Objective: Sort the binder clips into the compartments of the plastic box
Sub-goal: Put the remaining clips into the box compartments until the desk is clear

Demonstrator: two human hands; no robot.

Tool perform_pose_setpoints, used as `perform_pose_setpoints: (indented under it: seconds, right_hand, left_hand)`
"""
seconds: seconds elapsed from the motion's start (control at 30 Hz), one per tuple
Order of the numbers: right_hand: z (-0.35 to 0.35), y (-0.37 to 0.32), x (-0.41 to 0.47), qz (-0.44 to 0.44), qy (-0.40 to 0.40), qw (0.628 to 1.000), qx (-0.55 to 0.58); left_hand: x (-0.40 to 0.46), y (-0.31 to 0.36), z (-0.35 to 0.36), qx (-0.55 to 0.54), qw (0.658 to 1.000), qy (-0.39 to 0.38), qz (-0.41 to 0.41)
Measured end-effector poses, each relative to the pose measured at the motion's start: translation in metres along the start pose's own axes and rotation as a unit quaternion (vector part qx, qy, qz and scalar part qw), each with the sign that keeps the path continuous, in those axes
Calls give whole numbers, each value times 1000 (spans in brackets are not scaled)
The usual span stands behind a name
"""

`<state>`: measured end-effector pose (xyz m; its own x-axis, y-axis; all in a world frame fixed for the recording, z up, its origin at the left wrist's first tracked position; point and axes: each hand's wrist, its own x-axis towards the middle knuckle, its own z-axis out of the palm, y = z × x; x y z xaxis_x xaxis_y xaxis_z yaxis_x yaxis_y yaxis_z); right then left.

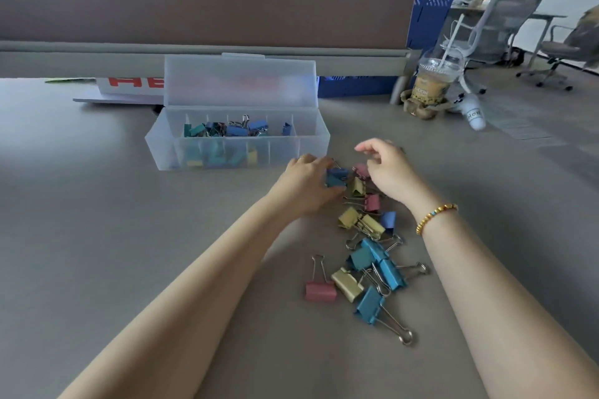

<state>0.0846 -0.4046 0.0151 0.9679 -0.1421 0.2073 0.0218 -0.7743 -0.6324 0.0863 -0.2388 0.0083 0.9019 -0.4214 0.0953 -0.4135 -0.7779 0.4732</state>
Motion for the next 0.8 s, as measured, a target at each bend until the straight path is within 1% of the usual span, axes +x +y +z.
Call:
perform_pose_setpoints:
  seconds: [0.07, 0.13, 0.27, 0.33, 0.47, 0.57, 0.67, 0.73, 0.8]
  right_hand:
    - [-3, 8, -10, 5, -52, 998, -35]
    - [-4, 12, -18, 10, -94, 995, -25]
    - [-4, 12, -25, 20, -133, 991, 10]
    - [-7, 12, -25, 28, -161, 986, 18]
    - [-8, 9, -27, 12, -208, 978, 14]
    - [-2, 9, -25, -8, -210, 978, -18]
    - [-2, 12, -22, -17, -188, 981, -38]
    - [-5, 14, -21, -11, -182, 983, -25]
    - [-8, 16, -22, -1, -180, 984, 5]
  left_hand:
    - [-1, 0, 8, 17, 1000, 5, 9]
    - [-1, 0, 12, 12, 1000, 20, 20]
    - [-4, -3, 15, 28, 998, 43, 37]
    - [-5, -6, 14, 37, 998, 41, 42]
    - [-6, -12, 11, 46, 998, 30, 33]
    - [-5, -13, 11, 23, 998, 55, 17]
    - [-4, -9, 10, -69, 993, 95, -5]
    - [-3, -4, 8, -131, 986, 97, -22]
    - [-3, 1, 2, -133, 986, 93, -37]
